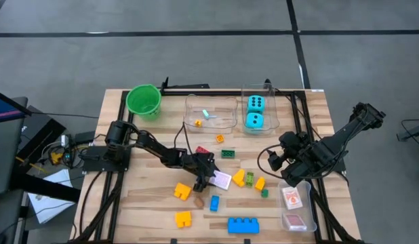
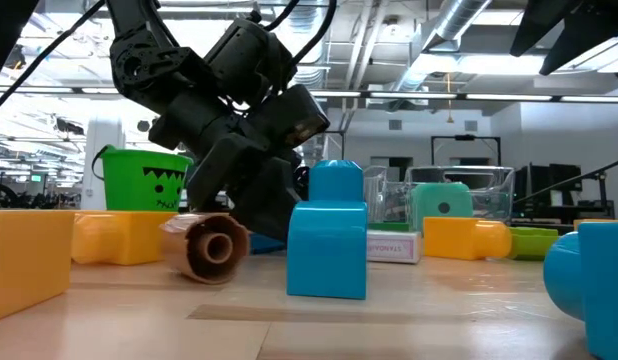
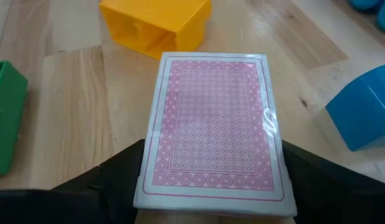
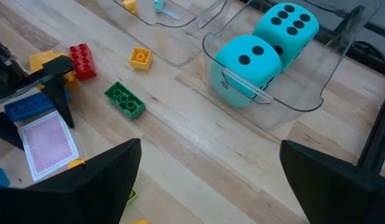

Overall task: Pick & Place Toys
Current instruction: Put the pink deck of cards into the white bin

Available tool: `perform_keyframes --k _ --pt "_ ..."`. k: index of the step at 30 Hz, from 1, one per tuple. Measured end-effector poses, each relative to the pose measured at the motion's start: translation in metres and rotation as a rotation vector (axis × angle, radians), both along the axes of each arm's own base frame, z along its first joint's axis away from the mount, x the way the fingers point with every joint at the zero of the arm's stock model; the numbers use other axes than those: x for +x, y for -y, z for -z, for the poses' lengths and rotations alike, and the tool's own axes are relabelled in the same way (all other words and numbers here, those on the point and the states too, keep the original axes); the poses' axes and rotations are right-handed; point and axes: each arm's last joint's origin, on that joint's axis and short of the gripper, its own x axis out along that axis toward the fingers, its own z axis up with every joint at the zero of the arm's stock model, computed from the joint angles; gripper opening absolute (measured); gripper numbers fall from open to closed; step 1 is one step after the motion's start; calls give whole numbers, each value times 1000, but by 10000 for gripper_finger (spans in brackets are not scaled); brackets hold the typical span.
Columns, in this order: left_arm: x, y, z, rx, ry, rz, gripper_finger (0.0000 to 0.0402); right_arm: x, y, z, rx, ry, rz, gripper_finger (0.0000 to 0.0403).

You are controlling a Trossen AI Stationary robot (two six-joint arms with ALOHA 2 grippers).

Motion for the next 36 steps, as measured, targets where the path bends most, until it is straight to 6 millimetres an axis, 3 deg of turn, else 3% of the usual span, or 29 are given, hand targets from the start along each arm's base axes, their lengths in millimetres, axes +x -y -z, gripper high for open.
perform_keyframes --k 8,14,20,27,36 --pt "0 -4 -9 5 22 -44 299 0 0 0 -28 -6 -21 374" --pt "0 -20 -48 -45 116 -75 299 4 -2 2 -91 -56 -90 374" --pt "-5 -43 -87 -260 184 -42 299 15 -5 7 -217 -68 -137 374" --pt "-5 -53 -95 -433 189 -12 301 43 -9 14 -371 -81 -231 374" --pt "-4 -52 -97 -497 191 -32 302 83 -19 13 -470 -86 -481 365"
